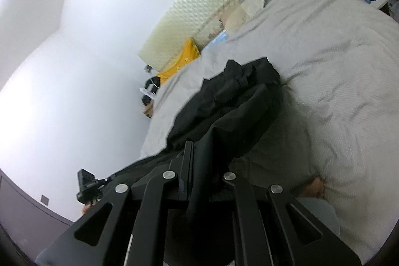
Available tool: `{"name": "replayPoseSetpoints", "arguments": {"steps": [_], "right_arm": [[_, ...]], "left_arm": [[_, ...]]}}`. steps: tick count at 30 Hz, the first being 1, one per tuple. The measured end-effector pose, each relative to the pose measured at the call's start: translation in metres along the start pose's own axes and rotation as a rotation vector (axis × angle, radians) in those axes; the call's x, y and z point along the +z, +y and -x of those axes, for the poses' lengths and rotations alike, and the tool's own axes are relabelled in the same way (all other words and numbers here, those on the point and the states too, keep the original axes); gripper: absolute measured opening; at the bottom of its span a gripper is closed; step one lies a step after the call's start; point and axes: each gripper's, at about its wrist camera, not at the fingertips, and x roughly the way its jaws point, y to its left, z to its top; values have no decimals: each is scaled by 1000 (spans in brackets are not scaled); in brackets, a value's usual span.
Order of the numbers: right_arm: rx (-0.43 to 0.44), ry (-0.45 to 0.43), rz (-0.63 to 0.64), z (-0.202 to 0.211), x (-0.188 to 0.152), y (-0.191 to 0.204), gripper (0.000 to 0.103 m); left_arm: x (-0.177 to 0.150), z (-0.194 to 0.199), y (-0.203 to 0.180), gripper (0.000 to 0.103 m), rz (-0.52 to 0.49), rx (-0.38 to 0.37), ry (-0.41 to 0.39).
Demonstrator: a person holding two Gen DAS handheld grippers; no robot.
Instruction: Fold large clothes
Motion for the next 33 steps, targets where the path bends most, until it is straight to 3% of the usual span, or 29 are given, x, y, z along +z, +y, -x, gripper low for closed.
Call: {"name": "replayPoseSetpoints", "arguments": {"steps": [6,12,20,27,33], "right_arm": [[9,-55,34,35,-4,24,9],[-17,-54,21,17,28,25,8],[-65,-40,-97,-39,104,0,8],[-217,-40,-225,-111,169,-35,8],[-338,-43,-310,-166,202,-73,7]], "left_arm": [[-21,26,-18,3,-19,-44,-8],[8,10,-25,4,-12,-2,-5],[97,-56,-30,4,41,95,10],[172,-138,-34,4,61,250,37],[209,-210,-23,5,94,403,51]]}}
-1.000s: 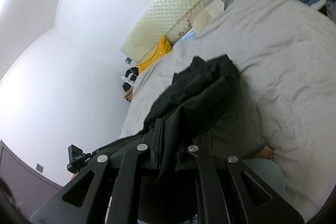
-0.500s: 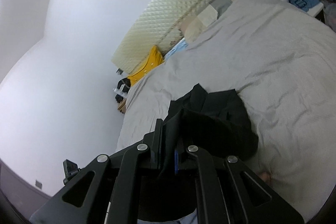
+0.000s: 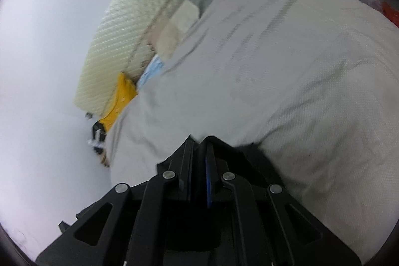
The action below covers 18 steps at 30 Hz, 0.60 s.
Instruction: Fold large clothes
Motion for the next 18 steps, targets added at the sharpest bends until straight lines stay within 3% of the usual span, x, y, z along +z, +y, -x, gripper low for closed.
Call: {"name": "replayPoseSetpoints", "arguments": {"steps": [3,7,12,18], "right_arm": [[-148,-81,9,-22,21,-9,4],[-181,-30,-59,-62,35,-39,3],[-238,32,-54,-113,33,-69,3],[-273,133,-95,-169,11,-111,3]], "left_arm": [[11,-49,2,5,25,101,51],[14,-117,9,5,34,180,141],[20,-177,21,5,76,209,203],[23,-208,35,5,112,183,275]]}}
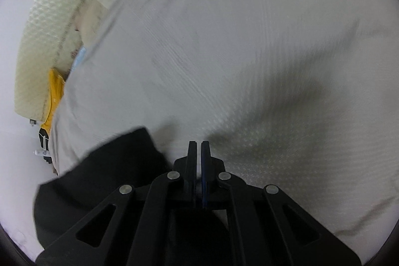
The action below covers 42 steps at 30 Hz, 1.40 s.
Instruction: Fold large clothes
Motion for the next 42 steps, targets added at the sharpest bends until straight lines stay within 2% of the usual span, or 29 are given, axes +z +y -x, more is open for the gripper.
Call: {"name": "replayPoseSetpoints", "arguments": {"steps": [3,7,10,11,13,15,18,22,25,26,28,29,30,31,35,42], "right_arm": [[-17,15,-3,-12,-3,-7,3],[-35,-19,32,0,-9,-3,3],[-13,-53,64,21,-13,6,3],[-8,-65,77,29,-15,10,3],[-2,-96,119,50,-23,22,3],[-5,-133,173,73,-31,36,3],[18,-180,238,106,-46,54,3],[90,-224,359,130,-76,91,3],[133,-245,465,132,-107,117,6],[141,-246,506,131,-121,125,11],[156,-228,560,123,-141,137,35],[168,-221,577,120,-149,139,54],[191,-217,602,116,-159,143,58],[204,-217,636,112,-169,146,57],[158,-231,747,90,-192,158,57],[141,-279,809,54,-196,161,58]], "left_arm": [[-1,4,3,5,16,-37,41],[-10,31,5,6,5,-77,24],[-20,61,11,12,18,-131,9],[-23,71,12,16,18,-142,6],[-31,97,11,34,0,-154,-10],[-39,128,12,67,-46,-134,-59],[-54,163,7,71,-95,-89,-146],[-88,184,-23,71,-270,-70,-246],[-127,179,-61,71,-413,-74,-340],[-136,174,-70,71,-438,-79,-358],[-156,155,-92,71,-499,-106,-379],[-164,144,-102,71,-529,-124,-384],[-168,135,-109,71,-547,-127,-386],[-172,125,-116,71,-565,-121,-393],[-176,80,-138,71,-616,-58,-408],[-169,52,-150,71,-645,-36,-497]]}}
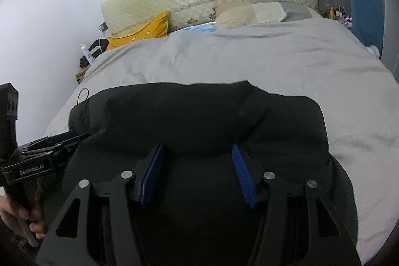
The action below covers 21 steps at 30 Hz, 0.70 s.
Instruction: Fold large clothes
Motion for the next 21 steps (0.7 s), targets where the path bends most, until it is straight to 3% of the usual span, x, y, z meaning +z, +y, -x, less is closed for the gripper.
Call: {"name": "replayPoseSetpoints", "arguments": {"steps": [7,21], "right_arm": [[-65,14,50,-33,11,2,58],[-113,15,55,-86,24,-1,61]], "left_arm": [[14,-33,-6,72,-46,77,-12],[26,-87,-10,76,-62,153,16]]}}
